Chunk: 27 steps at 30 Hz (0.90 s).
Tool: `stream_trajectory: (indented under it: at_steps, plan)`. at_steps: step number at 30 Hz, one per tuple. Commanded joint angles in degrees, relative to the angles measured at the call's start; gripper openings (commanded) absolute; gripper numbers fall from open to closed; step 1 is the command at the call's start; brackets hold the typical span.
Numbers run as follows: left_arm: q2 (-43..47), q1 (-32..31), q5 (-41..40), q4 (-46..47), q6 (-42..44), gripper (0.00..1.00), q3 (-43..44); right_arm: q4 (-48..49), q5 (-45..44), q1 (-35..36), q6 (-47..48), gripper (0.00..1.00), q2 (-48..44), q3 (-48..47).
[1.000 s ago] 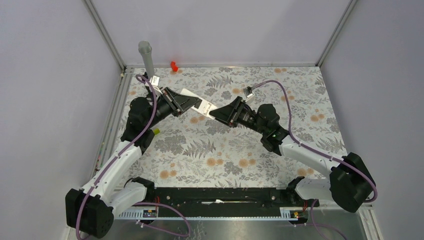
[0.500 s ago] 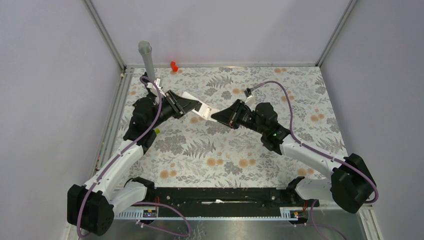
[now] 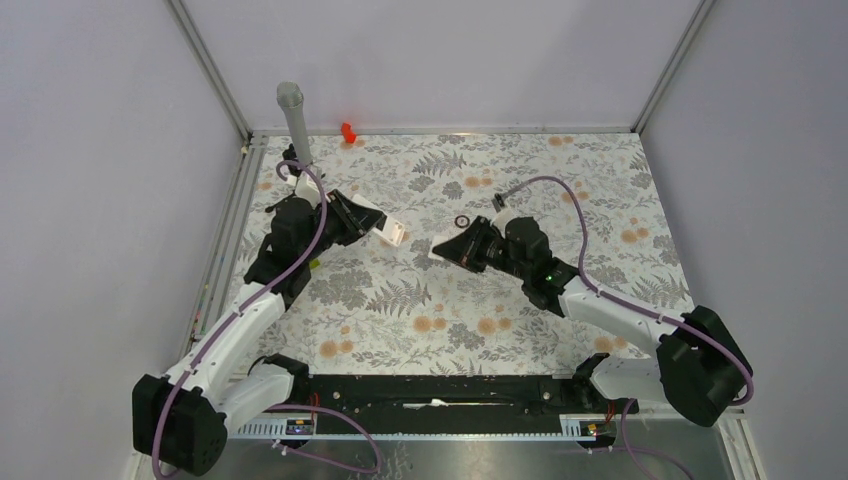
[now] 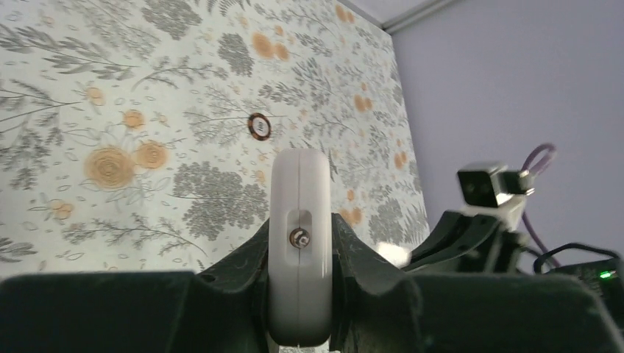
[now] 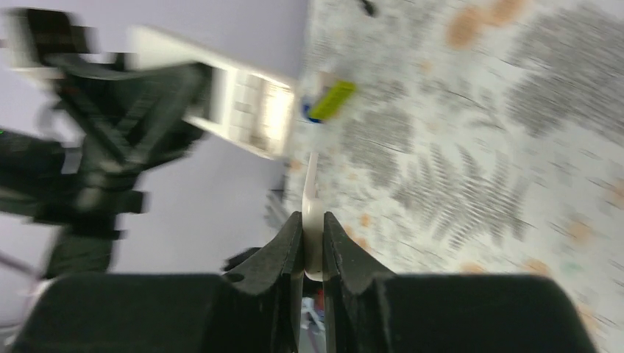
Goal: Load the batteries into the remote control
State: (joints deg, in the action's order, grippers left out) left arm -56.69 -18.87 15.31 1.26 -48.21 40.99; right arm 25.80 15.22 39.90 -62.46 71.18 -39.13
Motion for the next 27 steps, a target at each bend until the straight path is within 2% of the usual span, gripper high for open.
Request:
stream_trajectory:
  at_steps: [1,7,18,20,24,27]
  plan:
    - [2.79,-0.11,-5.42,-0.05,2.74,0.0,-0.03,-4.73,-6.76,-0.41,5.16,0.0,0.74,6.95]
    - [2.89,-0.11,-0.96,2.26,2.91,0.0,-0.4,-5.56,-10.57,-0.4,8.47,0.0,4.54,9.64]
    - [4.73,-0.04,0.18,3.8,4.11,0.0,-1.03,-4.23,-12.53,-0.36,9.91,0.06,12.36,11.27]
    - [5.03,-0.11,0.22,3.47,4.65,0.0,-0.71,-5.6,-13.28,-0.36,10.77,0.14,12.42,10.88]
    - [5.27,-0.11,0.23,2.84,4.88,0.0,-0.27,-12.12,-16.81,-0.43,14.31,0.41,11.2,8.7]
    - [4.98,-0.11,0.18,1.66,4.86,0.0,0.48,-16.88,-19.64,-0.37,17.2,0.56,9.12,7.23]
